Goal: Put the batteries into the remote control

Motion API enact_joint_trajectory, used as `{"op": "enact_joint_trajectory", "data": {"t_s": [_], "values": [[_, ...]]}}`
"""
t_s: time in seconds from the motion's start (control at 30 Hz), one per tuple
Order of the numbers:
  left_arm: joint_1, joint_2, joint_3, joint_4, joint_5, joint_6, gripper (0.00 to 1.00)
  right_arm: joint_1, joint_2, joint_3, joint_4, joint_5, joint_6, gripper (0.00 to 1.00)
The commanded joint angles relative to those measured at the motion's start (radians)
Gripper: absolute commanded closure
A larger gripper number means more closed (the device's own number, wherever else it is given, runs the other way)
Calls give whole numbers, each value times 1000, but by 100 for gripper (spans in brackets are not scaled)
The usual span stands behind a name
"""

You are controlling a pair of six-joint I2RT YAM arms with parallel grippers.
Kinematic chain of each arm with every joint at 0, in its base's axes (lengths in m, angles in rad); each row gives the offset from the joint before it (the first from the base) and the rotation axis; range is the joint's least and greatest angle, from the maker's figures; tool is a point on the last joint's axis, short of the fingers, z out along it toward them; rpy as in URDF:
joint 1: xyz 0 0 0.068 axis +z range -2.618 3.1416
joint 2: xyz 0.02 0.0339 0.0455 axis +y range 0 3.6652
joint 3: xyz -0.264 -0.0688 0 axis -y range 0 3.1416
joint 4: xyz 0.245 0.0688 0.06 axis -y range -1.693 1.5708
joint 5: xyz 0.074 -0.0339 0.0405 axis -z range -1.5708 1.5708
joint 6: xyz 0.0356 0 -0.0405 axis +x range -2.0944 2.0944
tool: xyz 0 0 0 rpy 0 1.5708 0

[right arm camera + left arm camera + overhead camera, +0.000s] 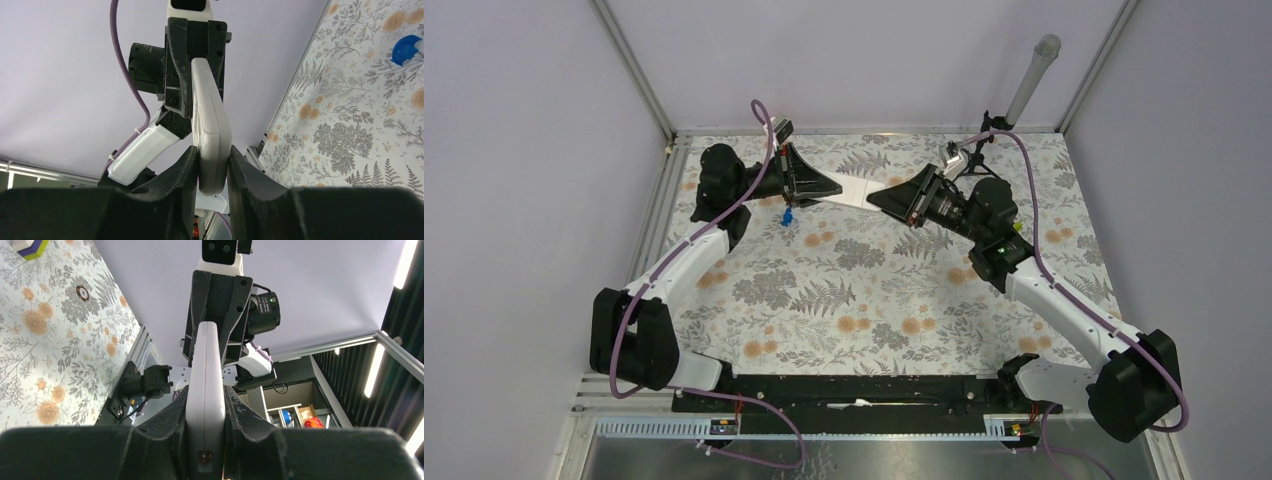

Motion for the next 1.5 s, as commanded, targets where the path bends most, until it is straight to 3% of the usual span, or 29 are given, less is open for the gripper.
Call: {"op": "enact_joint_trajectory", "data": {"t_s": [0.0, 0.57, 0.77, 1.03, 1.27, 1.37, 1.47], "values": [[-136, -36, 20, 76, -36, -28, 100, 16, 66, 7, -85, 13, -64, 82], [-186, -31, 41, -33, -51, 53, 100, 16, 104, 43, -59, -17, -125, 77], [-161, -31, 74, -184, -47, 159, 100, 15, 65, 47, -70, -20, -169, 50], [-82, -34, 60, -225, -41, 189, 100, -6, 11, 48, -79, -74, -182, 39], [-40, -39, 63, -215, -24, 176, 100, -24, -51, 9, -22, -81, -149, 18], [-28, -42, 67, -195, -11, 158, 100, -33, -66, -20, 31, -71, -107, 18], [-20, -46, 65, -182, -2, 145, 100, -38, -66, -49, 85, -68, -60, 30]]}}
